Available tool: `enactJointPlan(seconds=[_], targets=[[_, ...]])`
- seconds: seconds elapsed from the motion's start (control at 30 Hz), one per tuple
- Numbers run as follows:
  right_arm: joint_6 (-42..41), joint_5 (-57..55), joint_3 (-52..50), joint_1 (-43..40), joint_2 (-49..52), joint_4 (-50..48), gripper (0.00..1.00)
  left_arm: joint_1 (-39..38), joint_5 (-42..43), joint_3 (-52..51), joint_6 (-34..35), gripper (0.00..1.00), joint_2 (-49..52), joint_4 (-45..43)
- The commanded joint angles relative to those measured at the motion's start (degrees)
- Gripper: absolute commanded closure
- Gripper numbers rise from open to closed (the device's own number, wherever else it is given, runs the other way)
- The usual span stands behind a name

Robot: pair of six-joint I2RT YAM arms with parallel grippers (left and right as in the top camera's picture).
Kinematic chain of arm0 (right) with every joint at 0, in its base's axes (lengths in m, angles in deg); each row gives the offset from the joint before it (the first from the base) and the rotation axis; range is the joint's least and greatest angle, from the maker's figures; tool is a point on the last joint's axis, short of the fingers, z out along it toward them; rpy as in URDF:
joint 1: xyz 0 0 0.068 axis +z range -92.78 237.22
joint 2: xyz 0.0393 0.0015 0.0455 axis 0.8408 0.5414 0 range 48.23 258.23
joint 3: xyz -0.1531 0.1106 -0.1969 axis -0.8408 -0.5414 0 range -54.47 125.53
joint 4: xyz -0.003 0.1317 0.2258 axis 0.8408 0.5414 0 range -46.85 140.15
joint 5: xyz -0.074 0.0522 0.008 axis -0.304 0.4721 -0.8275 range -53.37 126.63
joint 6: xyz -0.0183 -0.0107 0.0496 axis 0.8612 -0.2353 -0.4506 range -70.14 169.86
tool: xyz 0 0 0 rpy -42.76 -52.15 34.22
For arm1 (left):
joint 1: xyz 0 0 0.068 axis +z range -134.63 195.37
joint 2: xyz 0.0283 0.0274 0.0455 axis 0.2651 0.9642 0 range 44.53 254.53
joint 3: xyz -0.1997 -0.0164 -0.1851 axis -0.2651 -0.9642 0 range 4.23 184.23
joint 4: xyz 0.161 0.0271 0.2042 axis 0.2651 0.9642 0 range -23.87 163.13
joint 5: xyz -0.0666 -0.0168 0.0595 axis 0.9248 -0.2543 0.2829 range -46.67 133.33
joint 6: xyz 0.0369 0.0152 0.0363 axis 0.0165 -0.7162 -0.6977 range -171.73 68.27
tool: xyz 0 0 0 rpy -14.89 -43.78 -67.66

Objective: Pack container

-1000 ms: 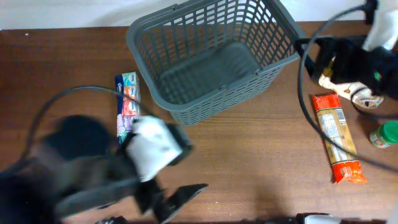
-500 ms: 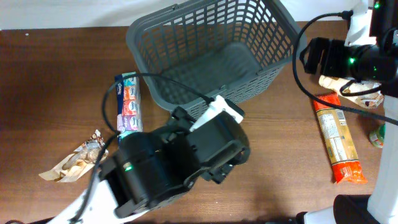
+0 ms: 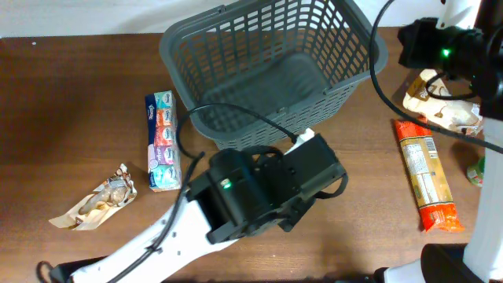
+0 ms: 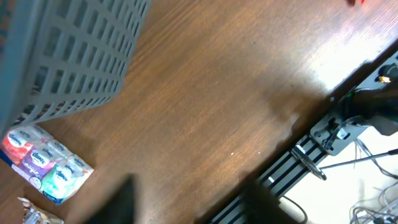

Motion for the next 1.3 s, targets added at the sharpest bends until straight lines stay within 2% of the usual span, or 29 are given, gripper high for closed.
enactJointPlan(seconds=[0.0,0.1,0.2,0.4,0.5,0.67,0.8,0.93,1.27], targets=[[-2.99,-0.70,0.76,1.38,2.47,-0.52,0.96,-0.26,-5.20,0.24,6.34,0.98,1.70,0.09],[-2.93,-2.40,0.76,3.80,5.46,0.20,0.96,-0.26,-14.27,0.24,13.97,0.98,2.14,-0.72],[-2.93,-4.85,0.76,6.95,8.76,1.25,0.96,-0.04,-16.02,0.24,14.64,0.98,2.60,-3.58],[-2.27,-12.09,0.76,11.45,14.32,3.69,0.96,1.16,-14.27,-0.63,14.64,0.98,4.42,-5.55],[-1.84,-12.44,0.76,11.37,16.41,4.76,0.96,2.80,-9.35,-2.10,14.45,0.98,6.69,-7.02],[-0.90,-12.92,0.76,10.75,16.96,4.87,0.96,4.74,-7.82,-5.16,14.43,0.98,9.20,-9.16],[-0.70,-12.87,0.76,10.58,16.96,5.68,0.96,6.78,-1.01,-7.78,10.16,0.98,9.62,-13.99],[1.03,-13.42,0.76,10.56,16.96,7.04,0.96,8.63,-0.61,-8.22,7.85,0.98,9.62,-16.02],[1.03,-17.94,0.76,10.51,16.96,8.61,0.96,13.86,-1.09,-8.22,8.00,0.98,9.62,-14.40]])
